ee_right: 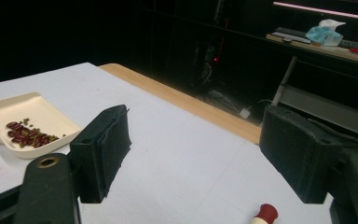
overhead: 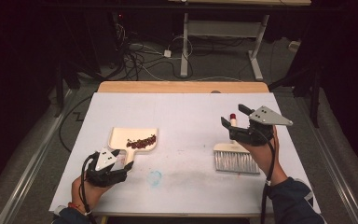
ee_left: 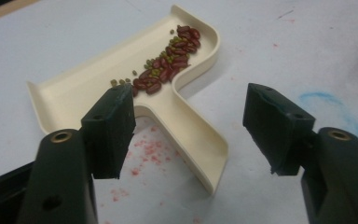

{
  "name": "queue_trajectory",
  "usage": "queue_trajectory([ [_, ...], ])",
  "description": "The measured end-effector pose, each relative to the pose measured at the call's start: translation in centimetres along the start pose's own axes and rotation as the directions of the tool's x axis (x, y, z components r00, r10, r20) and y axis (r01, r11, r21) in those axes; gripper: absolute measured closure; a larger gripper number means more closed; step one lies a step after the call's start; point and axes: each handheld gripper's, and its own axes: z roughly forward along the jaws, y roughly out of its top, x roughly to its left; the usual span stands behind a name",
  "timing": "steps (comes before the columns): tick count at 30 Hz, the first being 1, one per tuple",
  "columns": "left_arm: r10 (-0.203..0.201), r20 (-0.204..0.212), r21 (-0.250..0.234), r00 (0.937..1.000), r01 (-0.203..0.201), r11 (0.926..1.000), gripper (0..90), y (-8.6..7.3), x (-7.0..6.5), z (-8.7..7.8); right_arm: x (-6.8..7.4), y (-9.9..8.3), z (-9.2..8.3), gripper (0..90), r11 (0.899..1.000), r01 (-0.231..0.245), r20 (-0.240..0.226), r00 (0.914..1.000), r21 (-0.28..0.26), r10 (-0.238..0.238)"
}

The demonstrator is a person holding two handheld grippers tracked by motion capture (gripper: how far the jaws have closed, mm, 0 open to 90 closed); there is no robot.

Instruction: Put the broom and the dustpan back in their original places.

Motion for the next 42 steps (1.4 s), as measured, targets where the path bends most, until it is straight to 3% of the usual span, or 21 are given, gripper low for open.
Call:
queue_trajectory([
  [2, -0.004, -0.004, -0.012, 1.0000, 0.004, 0.9999, 25.3, 0.0, 0.0, -0.1, 0.2, 0.0, -0.2, 25.6, 1.000, 0.004, -0.011, 0.9999, 0.001, -0.004],
  [8, 0.046, -0.001, -0.039, 0.9989, -0.046, 0.9982, 25.3, 0.3, -0.6, -0.4, 0.7, -0.1, -0.6, 25.1, 1.000, 0.014, -0.030, 0.9994, 0.010, -0.014],
  [18, 0.029, -0.010, -0.059, 0.9995, -0.030, 0.9978, 25.1, 0.3, -0.6, -0.5, 1.6, -0.6, -1.8, 22.7, 0.999, 0.053, -0.063, 0.9966, 0.008, -0.053],
  [22, 0.043, -0.011, -0.061, 0.9990, -0.044, 0.9972, 25.1, 0.2, -0.6, -0.6, 1.6, -1.0, -2.5, 20.7, 0.998, 0.059, -0.074, 0.9955, -0.011, -0.060],
  [33, 0.059, -0.042, -0.104, 0.9974, -0.063, 0.9926, 25.1, 0.6, -0.6, -1.0, 2.0, -2.8, -4.2, 20.6, 0.995, 0.101, -0.079, 0.9916, -0.015, -0.102],
  [42, 0.108, -0.069, -0.110, 0.9918, -0.115, 0.9872, 25.0, 1.0, -0.8, -1.0, 2.2, -4.9, -5.2, 20.5, 0.993, 0.117, -0.065, 0.9911, 0.011, -0.116],
])
